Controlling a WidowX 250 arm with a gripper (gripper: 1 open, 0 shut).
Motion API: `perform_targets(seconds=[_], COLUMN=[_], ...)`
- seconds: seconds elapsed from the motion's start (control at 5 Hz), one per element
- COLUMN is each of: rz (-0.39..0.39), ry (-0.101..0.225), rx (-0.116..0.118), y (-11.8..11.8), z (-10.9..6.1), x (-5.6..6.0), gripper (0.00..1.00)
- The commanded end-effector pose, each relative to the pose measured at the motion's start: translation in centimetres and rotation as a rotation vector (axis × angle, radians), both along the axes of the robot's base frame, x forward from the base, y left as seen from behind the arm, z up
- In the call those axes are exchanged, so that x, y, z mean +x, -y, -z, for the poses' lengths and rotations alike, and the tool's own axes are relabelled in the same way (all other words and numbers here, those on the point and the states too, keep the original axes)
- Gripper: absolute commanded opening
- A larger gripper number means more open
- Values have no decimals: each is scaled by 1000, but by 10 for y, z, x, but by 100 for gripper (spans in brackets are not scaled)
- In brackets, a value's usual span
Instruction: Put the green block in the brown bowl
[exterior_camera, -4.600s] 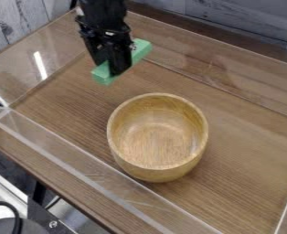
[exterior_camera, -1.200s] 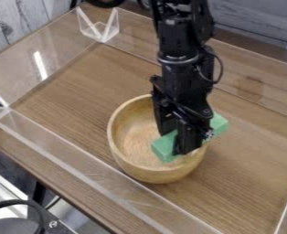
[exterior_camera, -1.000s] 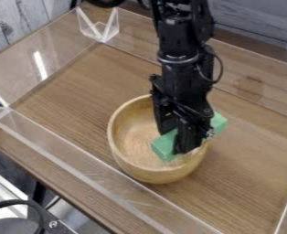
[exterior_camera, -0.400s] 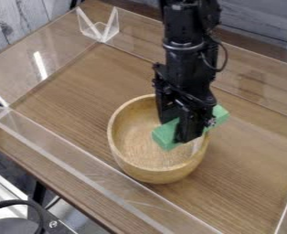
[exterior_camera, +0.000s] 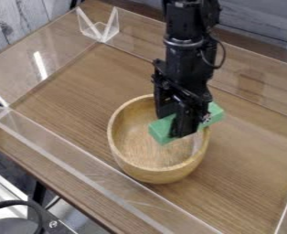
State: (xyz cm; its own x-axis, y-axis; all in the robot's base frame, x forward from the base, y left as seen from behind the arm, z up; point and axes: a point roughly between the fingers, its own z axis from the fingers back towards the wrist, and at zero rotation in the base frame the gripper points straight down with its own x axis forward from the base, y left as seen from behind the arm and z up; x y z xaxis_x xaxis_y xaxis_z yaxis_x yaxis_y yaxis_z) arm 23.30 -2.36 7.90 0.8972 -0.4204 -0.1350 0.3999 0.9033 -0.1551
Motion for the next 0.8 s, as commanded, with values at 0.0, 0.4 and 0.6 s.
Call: perform_targets(seconds=[0.0, 0.4, 0.6], rz=[13, 81, 92], ry=[8, -5, 2], rx=[29, 15, 3], y=[-6, -12, -16], z=[-1, -5, -7], x=[1, 5, 6], gripper=[0, 0, 0])
